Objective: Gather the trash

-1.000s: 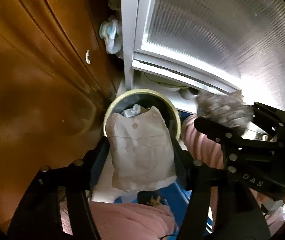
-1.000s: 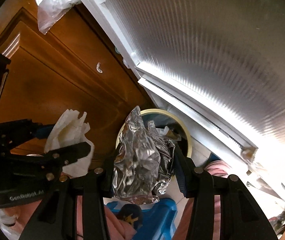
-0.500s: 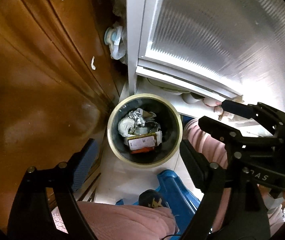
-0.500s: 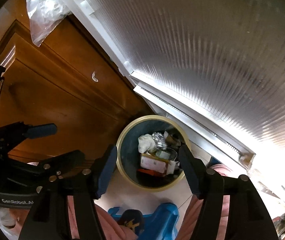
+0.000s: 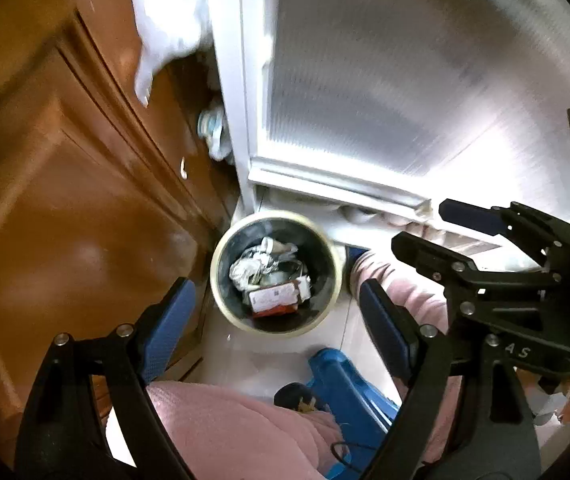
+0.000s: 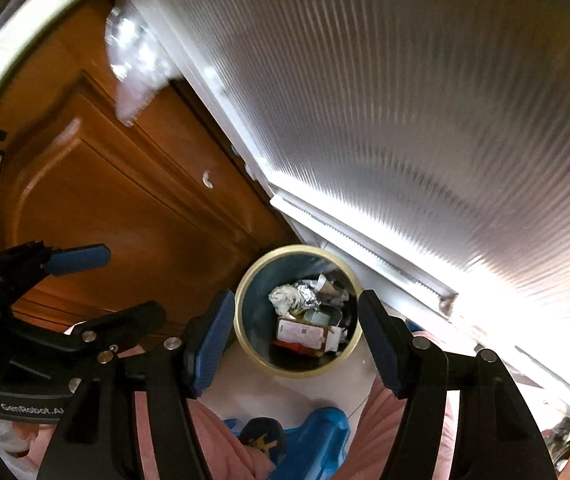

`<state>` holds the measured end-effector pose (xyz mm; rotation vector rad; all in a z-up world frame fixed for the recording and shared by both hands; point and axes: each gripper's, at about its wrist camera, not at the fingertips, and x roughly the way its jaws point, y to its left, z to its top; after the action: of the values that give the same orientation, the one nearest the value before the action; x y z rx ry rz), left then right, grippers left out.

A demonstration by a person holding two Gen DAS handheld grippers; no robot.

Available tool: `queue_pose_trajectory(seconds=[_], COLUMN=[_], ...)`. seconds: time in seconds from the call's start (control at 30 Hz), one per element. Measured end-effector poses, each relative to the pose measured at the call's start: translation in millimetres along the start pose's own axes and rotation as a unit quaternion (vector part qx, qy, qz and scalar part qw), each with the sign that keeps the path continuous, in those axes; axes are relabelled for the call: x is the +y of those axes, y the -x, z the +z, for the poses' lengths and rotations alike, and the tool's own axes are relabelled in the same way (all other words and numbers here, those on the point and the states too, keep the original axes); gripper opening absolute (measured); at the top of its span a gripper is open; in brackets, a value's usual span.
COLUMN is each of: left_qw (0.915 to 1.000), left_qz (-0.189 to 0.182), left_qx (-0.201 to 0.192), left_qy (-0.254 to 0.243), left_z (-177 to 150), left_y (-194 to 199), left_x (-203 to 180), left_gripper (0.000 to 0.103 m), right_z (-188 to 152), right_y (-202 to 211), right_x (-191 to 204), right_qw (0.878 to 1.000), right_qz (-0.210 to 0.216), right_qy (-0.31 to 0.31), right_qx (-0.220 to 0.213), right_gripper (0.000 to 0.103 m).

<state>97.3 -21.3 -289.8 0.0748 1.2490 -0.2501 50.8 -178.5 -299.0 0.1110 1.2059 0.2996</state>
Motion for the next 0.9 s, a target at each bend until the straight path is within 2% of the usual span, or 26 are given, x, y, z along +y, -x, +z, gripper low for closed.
queue_pose_trajectory(seconds=[0.53, 0.9], left_qw=[0.9948, 0.9825], left_qz=[-0.010, 0.007], left_qx=[-0.102, -0.185], left_qy=[0.004, 0.018], left_z=[-9, 1], left_y=[131, 234], left_x=[-16, -16], left_gripper=[0.082, 0.082], right_z=[1, 17], right_y=[144, 255], right_x=[46, 78], right_qw=[0.994, 0.982], right_qz=[-0.024, -0.046], right_qy=[0.008, 0.012], right_qx=[-0.102, -0.181], right_gripper=[0.065, 0.066])
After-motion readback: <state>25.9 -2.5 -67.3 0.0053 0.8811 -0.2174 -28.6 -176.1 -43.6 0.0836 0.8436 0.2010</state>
